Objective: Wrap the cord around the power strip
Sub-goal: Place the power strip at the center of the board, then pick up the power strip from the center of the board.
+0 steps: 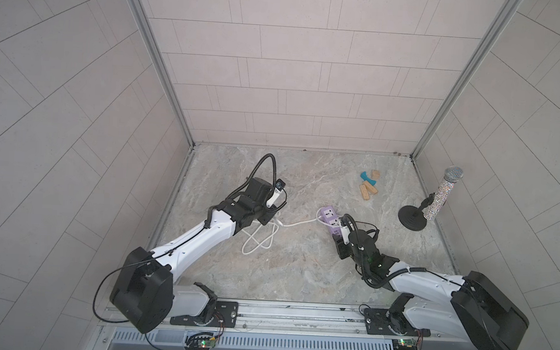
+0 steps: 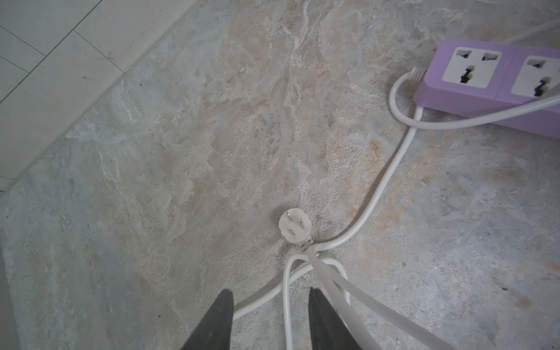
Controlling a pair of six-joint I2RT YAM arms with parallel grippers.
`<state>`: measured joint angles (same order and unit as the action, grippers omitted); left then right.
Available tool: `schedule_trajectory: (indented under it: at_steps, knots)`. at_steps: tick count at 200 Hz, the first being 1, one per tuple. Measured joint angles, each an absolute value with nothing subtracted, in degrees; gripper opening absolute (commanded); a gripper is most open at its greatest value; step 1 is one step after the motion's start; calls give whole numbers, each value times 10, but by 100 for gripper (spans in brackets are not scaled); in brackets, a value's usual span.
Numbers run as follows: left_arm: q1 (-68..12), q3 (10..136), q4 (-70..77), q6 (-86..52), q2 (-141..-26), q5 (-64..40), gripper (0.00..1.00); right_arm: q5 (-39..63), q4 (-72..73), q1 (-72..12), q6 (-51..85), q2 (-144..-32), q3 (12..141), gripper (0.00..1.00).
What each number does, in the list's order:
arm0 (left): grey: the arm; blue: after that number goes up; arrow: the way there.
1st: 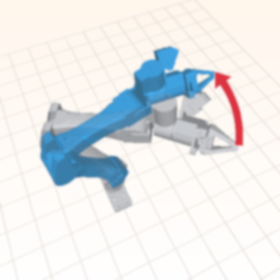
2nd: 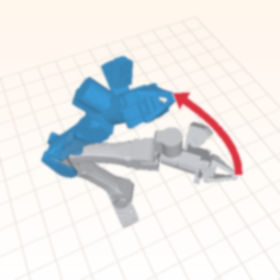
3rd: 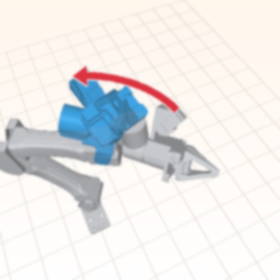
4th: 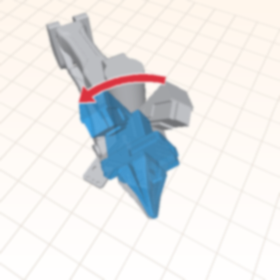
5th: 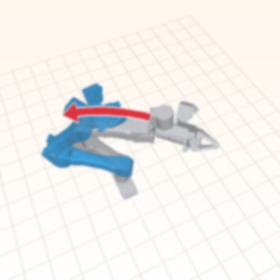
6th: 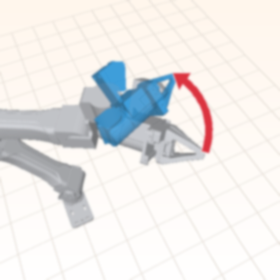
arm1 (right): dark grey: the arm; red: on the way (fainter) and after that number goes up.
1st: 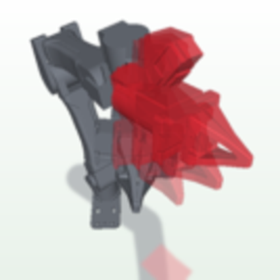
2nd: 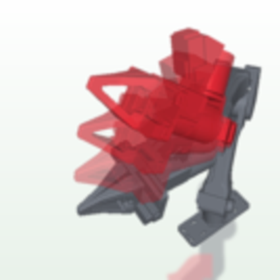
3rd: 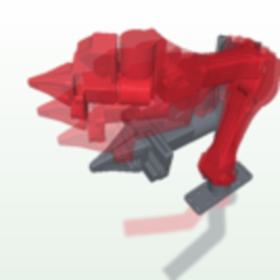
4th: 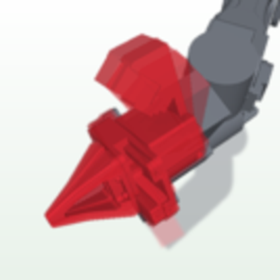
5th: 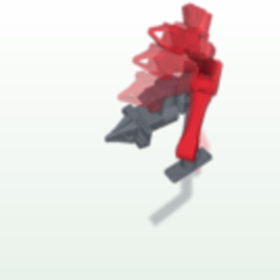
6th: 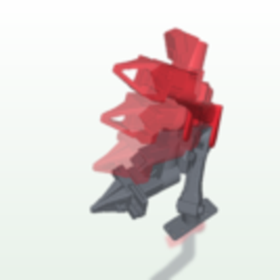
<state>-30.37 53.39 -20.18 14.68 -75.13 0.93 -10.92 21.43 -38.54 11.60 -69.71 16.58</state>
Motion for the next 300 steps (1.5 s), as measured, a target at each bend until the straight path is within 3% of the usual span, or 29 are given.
schedule_trajectory:
  at_steps: [13,66,138,183,248,300]
  knots:
    - [-304,534,-202,150,-750,12,45,-116,214,-391,126,-715,170,3]
    - [-303,541,-201,165,-746,12,45,-128,229,-398,155,-768,174,45]
    - [-303,542,-201,182,-745,11,45,-108,219,-399,180,-845,231,78]
    - [-303,542,-201,190,-745,12,45,-107,208,-399,190,-868,256,68]
    - [-302,544,-203,203,-738,9,45,-93,201,-400,193,-874,267,20]
    - [-300,570,-199,230,-724,-22,47,-94,20,-395,114,-709,315,4]
